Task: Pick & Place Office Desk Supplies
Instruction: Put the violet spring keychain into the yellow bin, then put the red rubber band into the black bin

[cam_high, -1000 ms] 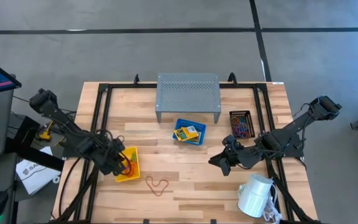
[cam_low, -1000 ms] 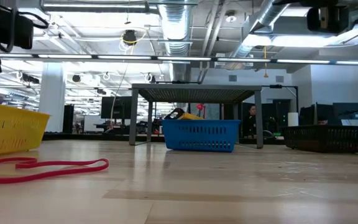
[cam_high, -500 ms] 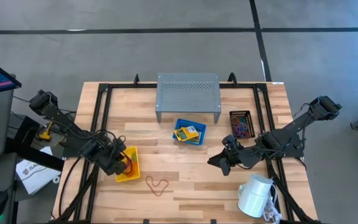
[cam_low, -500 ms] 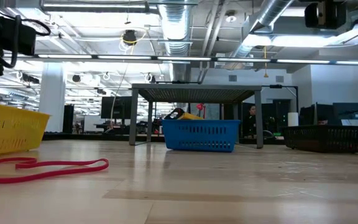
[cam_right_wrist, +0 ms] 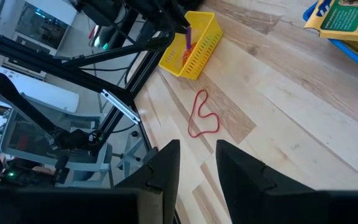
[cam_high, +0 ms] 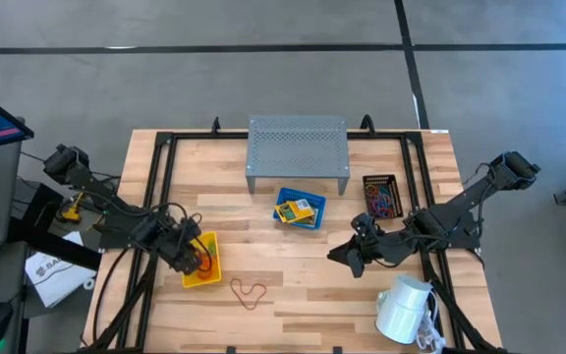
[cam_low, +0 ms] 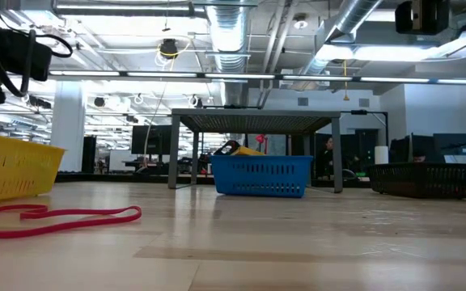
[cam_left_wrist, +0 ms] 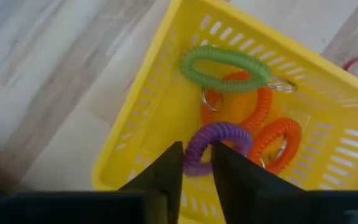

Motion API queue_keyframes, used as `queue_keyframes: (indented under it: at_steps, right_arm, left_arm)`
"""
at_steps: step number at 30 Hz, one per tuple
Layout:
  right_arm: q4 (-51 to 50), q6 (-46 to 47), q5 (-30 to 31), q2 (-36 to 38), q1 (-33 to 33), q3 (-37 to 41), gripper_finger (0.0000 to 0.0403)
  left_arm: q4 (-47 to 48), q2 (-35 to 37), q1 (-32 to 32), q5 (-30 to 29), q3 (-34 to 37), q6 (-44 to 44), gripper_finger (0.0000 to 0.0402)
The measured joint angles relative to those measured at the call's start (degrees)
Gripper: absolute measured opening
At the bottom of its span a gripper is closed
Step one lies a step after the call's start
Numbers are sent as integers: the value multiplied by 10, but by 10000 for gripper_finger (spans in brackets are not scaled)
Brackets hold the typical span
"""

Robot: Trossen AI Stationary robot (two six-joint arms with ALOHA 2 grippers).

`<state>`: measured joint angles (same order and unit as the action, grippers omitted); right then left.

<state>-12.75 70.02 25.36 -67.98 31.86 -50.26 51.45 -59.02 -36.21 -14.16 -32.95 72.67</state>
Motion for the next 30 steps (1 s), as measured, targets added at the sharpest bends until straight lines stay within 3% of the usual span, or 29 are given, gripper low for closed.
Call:
queue_keyframes:
  at_steps: [8,13,16,22,27,30]
  right_arm:
    - [0,-1,0,0,2,0,102]
    - [0,-1,0,0,11,0,102]
    - [0,0,0,0,16,0,102]
    - [0,0,0,0,19,0,102]
    - [0,0,1,0,19,0,102]
    - [0,1,2,0,19,0,102]
  left_arm:
    - [-32,23,0,5,0,0,144]
    - [-38,70,0,6,1,-3,164]
    - [-99,99,0,6,1,-30,170]
    - [-362,75,-11,4,0,-256,160]
    - [-459,-6,-10,-3,0,-399,133]
    - [-502,-64,-10,33,0,-465,124]
